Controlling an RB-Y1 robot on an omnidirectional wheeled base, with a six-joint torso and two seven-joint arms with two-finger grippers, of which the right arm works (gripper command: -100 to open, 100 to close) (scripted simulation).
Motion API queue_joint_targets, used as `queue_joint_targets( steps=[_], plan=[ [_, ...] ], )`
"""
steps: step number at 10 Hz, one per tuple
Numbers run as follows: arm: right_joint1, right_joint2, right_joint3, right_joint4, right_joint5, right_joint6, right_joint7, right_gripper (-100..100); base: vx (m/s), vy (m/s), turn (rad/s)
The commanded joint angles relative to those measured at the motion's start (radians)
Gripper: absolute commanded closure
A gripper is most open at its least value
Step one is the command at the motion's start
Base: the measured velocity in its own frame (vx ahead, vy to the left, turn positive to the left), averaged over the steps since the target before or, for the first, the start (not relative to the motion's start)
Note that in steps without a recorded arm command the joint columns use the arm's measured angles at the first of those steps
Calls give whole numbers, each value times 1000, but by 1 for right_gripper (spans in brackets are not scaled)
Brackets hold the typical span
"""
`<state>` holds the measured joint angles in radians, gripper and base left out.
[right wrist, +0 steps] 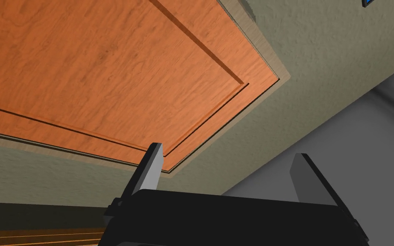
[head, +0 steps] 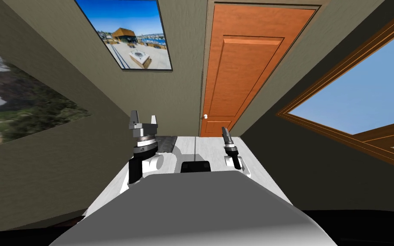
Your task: Pull the door open
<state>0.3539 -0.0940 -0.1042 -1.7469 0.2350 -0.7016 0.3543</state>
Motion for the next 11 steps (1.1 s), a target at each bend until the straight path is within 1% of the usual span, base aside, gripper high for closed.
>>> queue_joint_targets(
  steps=[1,4,11],
  plan=[
    [-7,-1,-7,31,14,-8,30,-100,107,31,-25],
    [-22,-3,-22,88,39,-20,81,-100,95,22,-25],
    [-56,-6,-56,221,97,-49,199,-100,99,42,-25]
  ],
)
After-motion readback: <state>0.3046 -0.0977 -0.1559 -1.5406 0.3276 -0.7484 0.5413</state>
